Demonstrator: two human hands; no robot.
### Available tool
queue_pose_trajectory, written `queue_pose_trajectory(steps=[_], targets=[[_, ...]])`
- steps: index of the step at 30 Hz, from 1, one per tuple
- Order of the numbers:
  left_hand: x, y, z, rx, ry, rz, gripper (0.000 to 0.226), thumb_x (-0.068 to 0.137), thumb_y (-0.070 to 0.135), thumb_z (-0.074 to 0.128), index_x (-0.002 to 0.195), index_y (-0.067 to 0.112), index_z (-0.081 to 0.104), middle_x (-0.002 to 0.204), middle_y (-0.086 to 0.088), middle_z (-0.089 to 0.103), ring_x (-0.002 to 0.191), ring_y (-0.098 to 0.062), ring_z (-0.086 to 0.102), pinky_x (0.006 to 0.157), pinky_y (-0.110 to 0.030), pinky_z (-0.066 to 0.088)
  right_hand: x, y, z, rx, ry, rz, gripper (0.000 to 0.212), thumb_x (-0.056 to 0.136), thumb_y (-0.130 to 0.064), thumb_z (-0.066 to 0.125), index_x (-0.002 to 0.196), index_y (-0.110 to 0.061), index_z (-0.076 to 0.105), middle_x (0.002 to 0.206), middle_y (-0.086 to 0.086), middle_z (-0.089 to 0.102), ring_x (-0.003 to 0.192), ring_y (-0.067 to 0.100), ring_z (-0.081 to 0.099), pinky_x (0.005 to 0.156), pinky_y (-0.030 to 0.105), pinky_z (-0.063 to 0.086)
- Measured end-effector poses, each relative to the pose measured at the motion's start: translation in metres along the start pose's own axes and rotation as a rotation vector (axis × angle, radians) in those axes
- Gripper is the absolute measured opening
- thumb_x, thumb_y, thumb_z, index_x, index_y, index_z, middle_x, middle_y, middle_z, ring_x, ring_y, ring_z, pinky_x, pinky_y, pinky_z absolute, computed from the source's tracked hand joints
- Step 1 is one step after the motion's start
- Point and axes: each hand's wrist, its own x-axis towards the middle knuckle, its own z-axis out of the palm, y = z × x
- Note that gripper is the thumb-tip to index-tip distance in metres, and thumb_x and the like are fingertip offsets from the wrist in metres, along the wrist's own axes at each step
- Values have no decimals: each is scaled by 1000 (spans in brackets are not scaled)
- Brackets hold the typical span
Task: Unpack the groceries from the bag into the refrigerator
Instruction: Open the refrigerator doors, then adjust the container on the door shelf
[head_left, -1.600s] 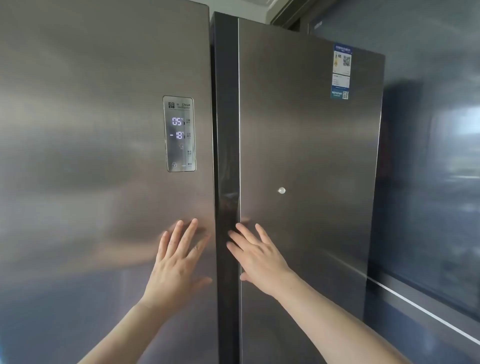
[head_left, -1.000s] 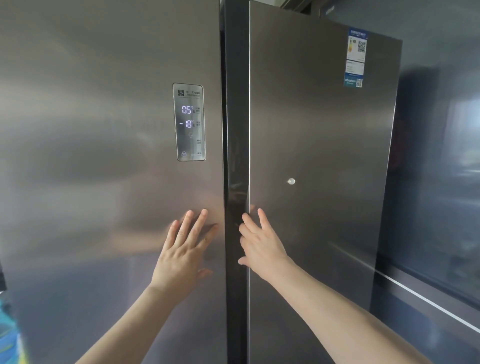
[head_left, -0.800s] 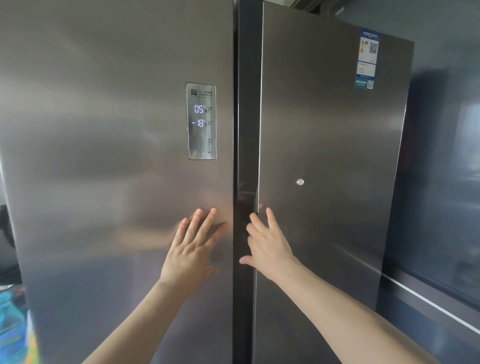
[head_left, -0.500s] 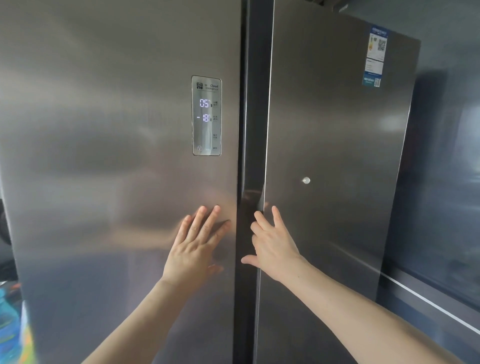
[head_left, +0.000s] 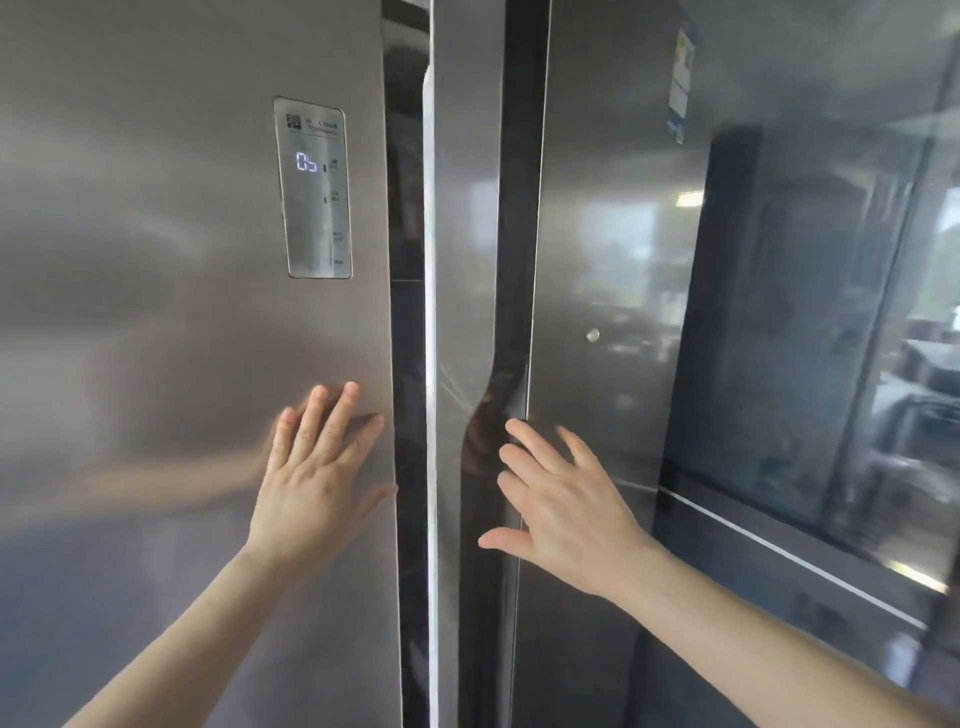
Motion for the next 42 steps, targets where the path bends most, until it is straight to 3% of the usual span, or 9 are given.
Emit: queue_pose_trajectory(steps=[8,14,18,22,26,28,32,37,42], targets=[[12,57,-8,-401,-32,7,78,86,76,11,146,31,33,159,1,7,148,-23,2,118,-48,14,-62,24,-21,-14,59,76,60,90,-67,33,90,-18,68,118,-3,59,138,20,31,107,44,32],[25,101,-12,-830,-29,124,61,93,63,27,147,35,26,160,10,7,147,-10,-1,118,-51,15,-112,46,-33,13,83,155,47,87,-60,44,93,-19,67,120,-1,55,139,22,29,110,44,25],[27,126,-21,-1015,-37,172,55,95,55,37,144,31,35,159,12,10,147,-11,7,110,-53,32,-145,52,-45,97,98,280,44,90,-56,41,93,-19,65,122,-2,52,142,19,25,110,46,29],[27,145,-35,-1023,-19,281,55,94,53,40,142,25,39,158,14,12,145,-5,15,114,-44,30,-174,49,-65,308,300,480,53,96,-55,31,92,-18,68,118,-7,52,130,17,42,100,38,39],[23,170,-44,-1038,5,420,58,96,49,42,145,19,37,159,8,9,146,-9,14,116,-33,25,-180,39,-98,206,439,491,39,95,-50,40,99,-20,64,115,-5,52,114,16,50,92,31,39],[21,185,-44,-1010,40,466,59,97,52,40,145,18,37,159,3,12,146,-15,16,115,-38,26,-173,34,-105,99,410,407,31,91,-45,51,111,-23,60,121,-2,54,116,18,50,96,33,38],[27,211,-43,-912,123,556,57,96,51,46,141,18,43,153,-6,26,143,-27,24,108,-55,31,-154,30,-97,-62,255,383,48,79,-43,65,123,-25,56,136,-3,50,129,19,42,104,43,33],[40,242,-57,-1111,105,612,54,95,44,51,143,28,35,145,9,35,136,-14,33,109,-41,33,-148,38,-89,-129,152,550,63,81,-50,58,137,-24,45,148,-4,40,141,16,29,109,50,24],[69,269,-43,-1196,68,510,62,93,53,43,145,21,35,151,17,26,142,-6,22,116,-28,19,-158,59,-87,-127,59,700,79,81,-67,45,146,-24,29,154,2,29,143,21,23,112,53,27]])
